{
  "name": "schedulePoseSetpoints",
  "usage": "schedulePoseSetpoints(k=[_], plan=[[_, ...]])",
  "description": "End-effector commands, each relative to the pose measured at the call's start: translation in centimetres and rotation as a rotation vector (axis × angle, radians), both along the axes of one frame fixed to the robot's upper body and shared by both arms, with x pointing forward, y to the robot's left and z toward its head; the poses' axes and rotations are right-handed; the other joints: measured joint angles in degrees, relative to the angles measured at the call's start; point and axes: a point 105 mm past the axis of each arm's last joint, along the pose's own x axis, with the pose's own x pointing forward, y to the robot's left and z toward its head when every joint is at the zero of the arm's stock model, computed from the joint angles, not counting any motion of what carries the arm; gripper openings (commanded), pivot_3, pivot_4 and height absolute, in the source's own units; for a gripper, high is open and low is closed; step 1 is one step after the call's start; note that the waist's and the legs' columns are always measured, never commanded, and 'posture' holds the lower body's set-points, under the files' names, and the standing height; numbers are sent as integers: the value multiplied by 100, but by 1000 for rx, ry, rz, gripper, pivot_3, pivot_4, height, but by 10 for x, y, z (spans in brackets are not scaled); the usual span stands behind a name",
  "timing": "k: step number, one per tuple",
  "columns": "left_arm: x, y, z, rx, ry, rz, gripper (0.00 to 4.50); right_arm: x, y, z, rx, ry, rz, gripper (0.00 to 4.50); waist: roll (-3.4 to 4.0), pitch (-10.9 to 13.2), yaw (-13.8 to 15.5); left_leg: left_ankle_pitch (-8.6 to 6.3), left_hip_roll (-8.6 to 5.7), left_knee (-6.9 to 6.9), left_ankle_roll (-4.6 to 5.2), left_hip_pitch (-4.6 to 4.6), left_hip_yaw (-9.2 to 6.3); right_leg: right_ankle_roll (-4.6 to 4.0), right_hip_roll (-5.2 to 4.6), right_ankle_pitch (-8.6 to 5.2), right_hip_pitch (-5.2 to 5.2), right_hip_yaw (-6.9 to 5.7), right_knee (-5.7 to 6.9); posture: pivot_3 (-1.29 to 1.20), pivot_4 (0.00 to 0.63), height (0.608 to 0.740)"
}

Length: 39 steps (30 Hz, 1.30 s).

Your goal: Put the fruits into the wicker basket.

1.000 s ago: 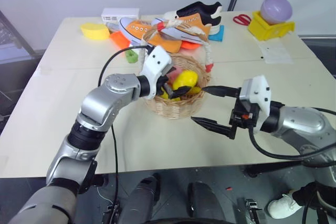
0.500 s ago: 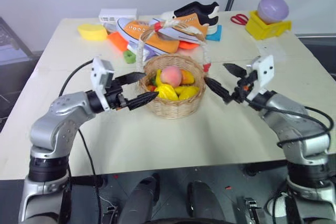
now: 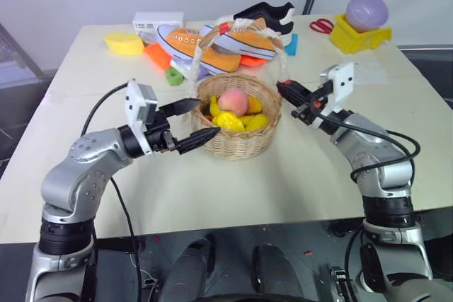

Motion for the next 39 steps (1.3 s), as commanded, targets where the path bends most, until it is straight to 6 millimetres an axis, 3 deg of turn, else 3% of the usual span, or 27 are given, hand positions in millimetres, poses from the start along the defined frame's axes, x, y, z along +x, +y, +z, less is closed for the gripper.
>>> schedulePoseSetpoints(k=[1, 5, 7, 12, 14, 18, 20, 21, 22, 27, 34, 39], plan=[[-3, -8, 8, -8, -54, -22, 4500, -13, -24, 31, 11, -143, -79, 149, 0, 0, 15, 0, -1, 0, 0, -1, 0, 0, -1, 0, 0, 0, 0, 0, 150, 740], [-1, -11, 9, -12, -57, -33, 4500, -22, -81, 55, 20, -222, -306, 149, 3, 2, 49, 0, -4, 0, 0, -2, 0, 0, -3, 0, -1, 0, -1, 0, 150, 740], [1, -13, 9, -14, -57, -39, 4500, -28, -121, 63, -4, -248, -471, 149, 4, 2, 92, 0, -4, 0, 0, -2, 2, 0, -3, 0, -1, 1, -1, 0, 150, 740], [5, -22, 10, -26, -61, -65, 4500, -36, -188, 62, -11, -241, -732, 149, 4, 1, 118, 0, -4, -1, 1, -2, 4, -2, -7, -2, 0, 2, -3, 0, 150, 740], [6, -27, 9, -28, -63, -81, 4500, -37, -207, 58, -18, -237, -812, 149, 4, 1, 113, 1, -3, 0, 1, 0, 4, -3, -6, -1, 5, 2, -2, 0, 150, 740], [8, -31, 8, -27, -69, -87, 4500, -34, -226, 46, -18, -210, -899, 149, 21, -1, 52, 2, -1, -1, 2, 3, 12, -1, -6, -1, 2, 8, 1, 0, 150, 740], [9, -31, 8, -28, -71, -86, 4500, -35, -230, 40, -7, -192, -907, 149, 30, 1, 25, 3, -1, -2, 2, 3, 12, 0, -5, 0, 1, 7, 3, 0, 150, 740], [9, -32, 9, -29, -74, -85, 4500, -35, -231, 39, -3, -188, -903, 1000, 30, 1, 4, 3, -1, -2, 2, 3, 12, 0, -5, 0, 1, 8, 4, 0, 150, 740], [9, -32, 9, -31, -77, -82, 4500, -36, -230, 38, -4, -188, -901, 1338, 30, 1, -8, 3, -1, -1, 2, 3, 12, 1, -4, 0, 3, 7, 4, 0, 150, 740], [12, -28, 9, -31, -84, -62, 4500, -46, -226, 37, -84, -204, -898, 3892, 30, 0, -10, 3, -1, 1, 2, 7, 11, 2, -1, 0, 8, 6, 5, 0, 150, 740], [21, 6, -1, 34, -51, 66, 4500, -75, -208, 17, -164, -167, -768, 3892, 31, 0, -12, 2, -2, 0, 3, 8, 9, 2, -3, -1, 8, 8, 5, 0, 150, 740], [27, 55, -31, 175, 25, 247, 4500, -95, -135, -20, -256, -50, -365, 3892, 38, -4, -40, -2, 6, -8, 5, 21, 9, -14, -5, -11, 13, 11, 4, 0, 150, 740]])
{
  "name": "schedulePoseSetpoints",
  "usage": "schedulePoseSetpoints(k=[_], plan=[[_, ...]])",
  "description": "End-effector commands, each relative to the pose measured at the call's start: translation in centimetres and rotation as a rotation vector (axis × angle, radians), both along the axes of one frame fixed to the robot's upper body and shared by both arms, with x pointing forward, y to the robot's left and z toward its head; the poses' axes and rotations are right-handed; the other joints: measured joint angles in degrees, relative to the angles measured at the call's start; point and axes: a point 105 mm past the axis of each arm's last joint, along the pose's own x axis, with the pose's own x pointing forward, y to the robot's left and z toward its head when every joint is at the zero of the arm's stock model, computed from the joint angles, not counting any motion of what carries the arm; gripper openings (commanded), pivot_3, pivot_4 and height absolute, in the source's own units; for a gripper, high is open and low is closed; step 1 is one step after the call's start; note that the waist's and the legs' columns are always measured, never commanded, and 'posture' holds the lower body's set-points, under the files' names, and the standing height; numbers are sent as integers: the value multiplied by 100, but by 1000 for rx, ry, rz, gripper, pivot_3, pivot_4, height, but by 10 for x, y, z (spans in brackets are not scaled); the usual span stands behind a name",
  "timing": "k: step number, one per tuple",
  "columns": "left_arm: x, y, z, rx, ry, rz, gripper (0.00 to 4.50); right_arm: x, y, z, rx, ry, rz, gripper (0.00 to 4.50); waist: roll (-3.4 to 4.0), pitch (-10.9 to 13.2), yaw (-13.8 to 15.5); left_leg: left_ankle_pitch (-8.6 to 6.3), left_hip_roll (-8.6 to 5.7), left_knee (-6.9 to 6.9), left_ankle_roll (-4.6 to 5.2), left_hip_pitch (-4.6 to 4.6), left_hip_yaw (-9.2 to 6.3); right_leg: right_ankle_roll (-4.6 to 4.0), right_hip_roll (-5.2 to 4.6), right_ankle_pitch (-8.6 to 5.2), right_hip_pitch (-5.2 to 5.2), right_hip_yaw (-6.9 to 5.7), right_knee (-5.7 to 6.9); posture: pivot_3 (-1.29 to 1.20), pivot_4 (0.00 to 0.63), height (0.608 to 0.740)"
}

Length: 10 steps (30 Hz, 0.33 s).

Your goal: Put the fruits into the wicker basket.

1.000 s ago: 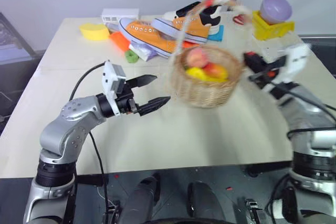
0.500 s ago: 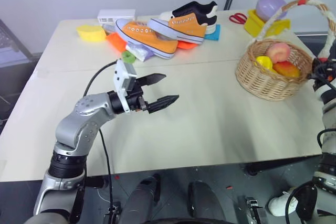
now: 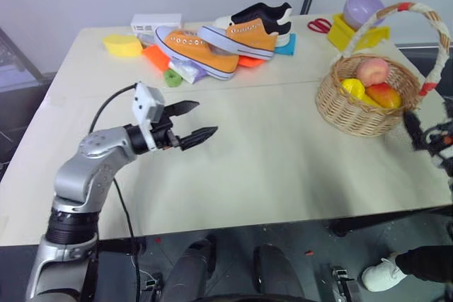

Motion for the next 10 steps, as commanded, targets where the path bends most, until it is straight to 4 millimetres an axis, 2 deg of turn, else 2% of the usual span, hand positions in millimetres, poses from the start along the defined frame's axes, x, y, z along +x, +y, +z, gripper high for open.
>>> schedulePoseSetpoints(k=[1, 3, 5, 10], plan=[[4, 32, -8, 82, -12, 137, 4500, -8, 57, -3, -31, 42, 276, 3892, 4, -2, -14, -1, 1, -2, -1, 2, 0, -2, 0, -1, 1, 2, 0, 0, 150, 740], [7, 49, -20, 100, 10, 222, 4500, -9, 86, -14, -22, 83, 403, 3892, 4, -2, -12, -8, 2, -2, -12, 11, 1, -4, -1, -2, 9, 3, -3, 0, 150, 740], [7, 59, -29, 111, 24, 268, 4500, -7, 105, -20, 2, 101, 480, 3892, 3, -1, 8, -12, 3, -1, -14, 27, -1, -6, -4, -3, 29, 4, -12, 0, 150, 740], [1, 76, -41, 91, 26, 369, 4500, 10, 127, -29, 38, 115, 552, 3892, 2, -2, 36, -16, 3, -4, -12, 27, -5, -7, -7, -4, 24, 2, -39, 0, 150, 740]])
